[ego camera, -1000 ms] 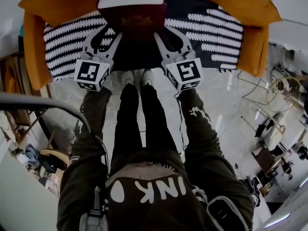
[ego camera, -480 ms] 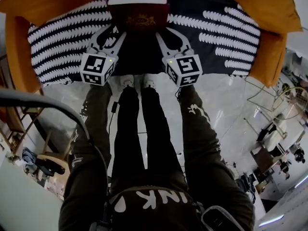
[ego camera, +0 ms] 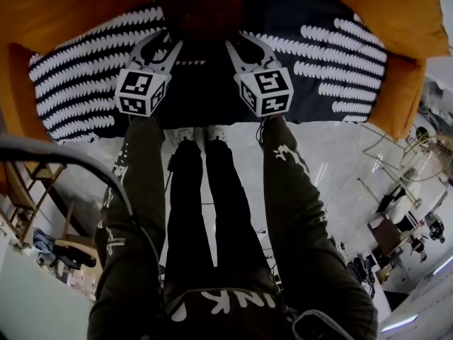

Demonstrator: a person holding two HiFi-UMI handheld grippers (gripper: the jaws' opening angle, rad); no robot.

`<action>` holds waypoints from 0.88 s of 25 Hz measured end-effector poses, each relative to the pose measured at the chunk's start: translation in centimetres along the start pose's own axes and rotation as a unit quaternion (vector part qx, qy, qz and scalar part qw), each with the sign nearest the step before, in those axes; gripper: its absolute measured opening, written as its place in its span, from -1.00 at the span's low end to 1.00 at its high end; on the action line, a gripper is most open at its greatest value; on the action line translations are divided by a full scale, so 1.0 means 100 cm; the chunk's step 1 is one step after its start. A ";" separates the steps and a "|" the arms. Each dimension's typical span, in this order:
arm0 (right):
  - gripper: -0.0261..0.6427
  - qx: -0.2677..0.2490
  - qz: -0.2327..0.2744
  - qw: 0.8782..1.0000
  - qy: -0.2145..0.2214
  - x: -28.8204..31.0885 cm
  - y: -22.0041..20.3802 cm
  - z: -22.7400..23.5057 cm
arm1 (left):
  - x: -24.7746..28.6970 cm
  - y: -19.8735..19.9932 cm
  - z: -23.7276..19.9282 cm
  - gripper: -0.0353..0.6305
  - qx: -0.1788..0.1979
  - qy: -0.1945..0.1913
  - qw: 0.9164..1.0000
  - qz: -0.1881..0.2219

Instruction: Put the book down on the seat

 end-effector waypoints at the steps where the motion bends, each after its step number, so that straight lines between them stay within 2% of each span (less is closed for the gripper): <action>1: -0.65 0.000 -0.001 1.000 0.000 0.005 -0.001 0.003 | 0.004 -0.001 -0.003 -0.45 -0.001 -0.001 1.000 0.001; 9: -0.50 0.020 -0.003 1.000 0.004 0.025 -0.004 0.035 | 0.038 0.002 -0.006 -0.53 0.022 -0.018 0.999 0.023; 12: -0.50 -0.009 0.000 1.000 -0.002 0.019 -0.003 0.042 | 0.039 0.004 -0.003 -0.53 0.025 -0.016 0.999 0.036; 15: -0.49 -0.011 0.009 1.000 -0.019 0.009 -0.004 0.052 | 0.035 0.009 -0.003 -0.53 0.035 -0.017 0.998 0.045; 18: -0.57 -0.005 0.016 0.999 -0.049 -0.003 -0.006 0.073 | 0.035 0.022 0.000 -0.53 0.043 -0.019 0.997 0.054; 22: -0.57 -0.027 0.025 0.998 -0.054 -0.014 0.003 0.075 | 0.029 0.038 0.005 -0.53 0.056 -0.019 0.996 0.074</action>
Point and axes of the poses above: the fingertips, and each gripper's own axes: x forward along the fingers, z to its right, y out of its top, the point moved 9 cm from there along -x, backward along the fingers, and after that the axes turned 1 degree about -z, right-handed, at the moved point
